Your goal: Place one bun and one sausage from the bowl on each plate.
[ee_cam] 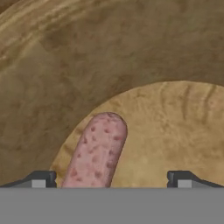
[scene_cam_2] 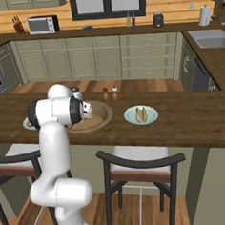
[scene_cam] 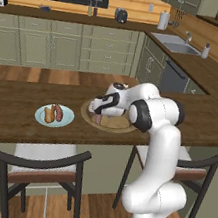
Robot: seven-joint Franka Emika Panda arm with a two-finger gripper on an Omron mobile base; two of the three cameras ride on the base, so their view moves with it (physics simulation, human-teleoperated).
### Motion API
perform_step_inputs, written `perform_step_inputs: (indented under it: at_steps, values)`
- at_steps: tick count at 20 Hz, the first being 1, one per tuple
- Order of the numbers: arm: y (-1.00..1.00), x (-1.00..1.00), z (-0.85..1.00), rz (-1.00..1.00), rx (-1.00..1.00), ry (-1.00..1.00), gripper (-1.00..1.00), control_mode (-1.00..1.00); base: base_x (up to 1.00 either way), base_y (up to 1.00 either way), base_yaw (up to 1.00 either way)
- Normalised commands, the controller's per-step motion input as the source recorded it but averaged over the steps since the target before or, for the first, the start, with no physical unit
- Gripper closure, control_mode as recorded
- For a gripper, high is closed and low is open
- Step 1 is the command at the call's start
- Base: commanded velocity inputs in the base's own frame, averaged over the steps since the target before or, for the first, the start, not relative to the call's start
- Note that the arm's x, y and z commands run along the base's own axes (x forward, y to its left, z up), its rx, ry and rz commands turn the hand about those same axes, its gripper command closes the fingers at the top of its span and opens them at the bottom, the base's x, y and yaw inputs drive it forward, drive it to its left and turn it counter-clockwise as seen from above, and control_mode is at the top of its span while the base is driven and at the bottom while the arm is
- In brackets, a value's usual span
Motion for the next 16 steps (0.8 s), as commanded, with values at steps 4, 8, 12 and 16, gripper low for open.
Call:
perform_step_inputs:
  at_steps: [4,8,12,16]
  values:
    - [0.09,0.0,-0.37,0.0,-0.07,0.01,-1.0,-1.0,0.0,0.0,0.0]
    - [-0.1,-0.05,-0.87,0.0,-0.11,0.03,-1.0,-1.0,0.0,0.0,0.0]
    - [-0.42,-0.14,-0.43,0.0,-0.04,0.04,-1.0,-1.0,0.0,0.0,0.0]
    - [-0.03,0.0,-0.35,0.0,0.0,-0.05,1.0,-1.0,0.0,0.0,0.0]
